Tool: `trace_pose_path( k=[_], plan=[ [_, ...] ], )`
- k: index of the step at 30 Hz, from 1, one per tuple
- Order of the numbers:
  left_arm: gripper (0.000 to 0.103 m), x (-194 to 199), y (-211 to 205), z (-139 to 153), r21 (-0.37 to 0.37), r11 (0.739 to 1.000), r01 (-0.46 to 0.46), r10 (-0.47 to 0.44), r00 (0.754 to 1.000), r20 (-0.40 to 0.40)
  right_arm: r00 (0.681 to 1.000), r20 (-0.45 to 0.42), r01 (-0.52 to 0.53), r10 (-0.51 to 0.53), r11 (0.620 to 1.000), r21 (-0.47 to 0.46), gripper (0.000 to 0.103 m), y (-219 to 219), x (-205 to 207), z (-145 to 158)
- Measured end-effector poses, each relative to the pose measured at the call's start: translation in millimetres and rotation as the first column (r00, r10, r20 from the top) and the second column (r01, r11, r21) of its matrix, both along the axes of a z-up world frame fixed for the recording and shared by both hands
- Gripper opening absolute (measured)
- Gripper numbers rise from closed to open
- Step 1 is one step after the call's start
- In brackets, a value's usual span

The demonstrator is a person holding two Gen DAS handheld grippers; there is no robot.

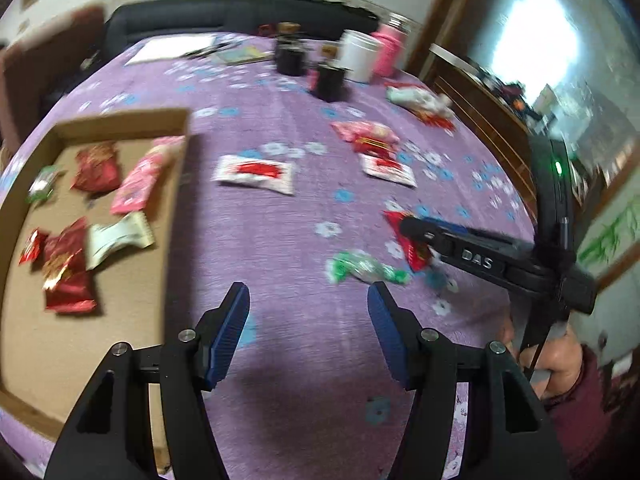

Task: Organize snacks
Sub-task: 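Grasp the green-wrapped candy with the left tool while the right grasps the black-labelled red packet, then carry the green candy and red packet over the cardboard box with both tools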

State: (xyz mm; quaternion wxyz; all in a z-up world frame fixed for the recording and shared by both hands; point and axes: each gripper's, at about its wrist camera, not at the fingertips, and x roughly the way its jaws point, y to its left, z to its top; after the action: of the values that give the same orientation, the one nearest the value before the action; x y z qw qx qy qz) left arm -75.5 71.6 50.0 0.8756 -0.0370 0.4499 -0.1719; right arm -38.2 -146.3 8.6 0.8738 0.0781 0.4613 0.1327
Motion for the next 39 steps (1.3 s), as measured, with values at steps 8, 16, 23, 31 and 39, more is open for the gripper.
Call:
trace_pose_path(
  k=[8,16,23,31,39],
  plan=[
    [0.06,5.0,-58.8,-10.8,0.213,0.954,0.212,-0.241,0.963,0.119,0.998,0.036,-0.047,0.049,0.997,-0.059,0.038,14.4,5.0,-5.9],
    [0.06,31.8,-82.6,-36.7,0.225,0.908,0.353,-0.369,0.929,0.033,1.0,0.024,0.019,-0.019,1.0,0.001,0.02,-20.8,-0.6,-7.5],
    [0.021,22.9,-88.6,-38.1,0.225,0.915,0.335,-0.344,0.939,0.002,0.999,0.036,0.029,-0.03,0.999,0.035,0.02,-28.4,-3.4,-8.6],
    [0.021,15.4,-86.3,-36.4,0.175,0.939,0.296,-0.302,0.953,0.007,0.998,0.049,0.032,-0.033,0.999,0.027,0.02,-28.0,-7.1,-8.1],
    [0.021,-3.9,-53.8,-8.6,0.081,0.979,0.189,-0.195,0.979,0.062,0.997,0.075,0.025,-0.028,0.999,0.034,0.019,-24.1,-18.5,5.0]
  ],
)
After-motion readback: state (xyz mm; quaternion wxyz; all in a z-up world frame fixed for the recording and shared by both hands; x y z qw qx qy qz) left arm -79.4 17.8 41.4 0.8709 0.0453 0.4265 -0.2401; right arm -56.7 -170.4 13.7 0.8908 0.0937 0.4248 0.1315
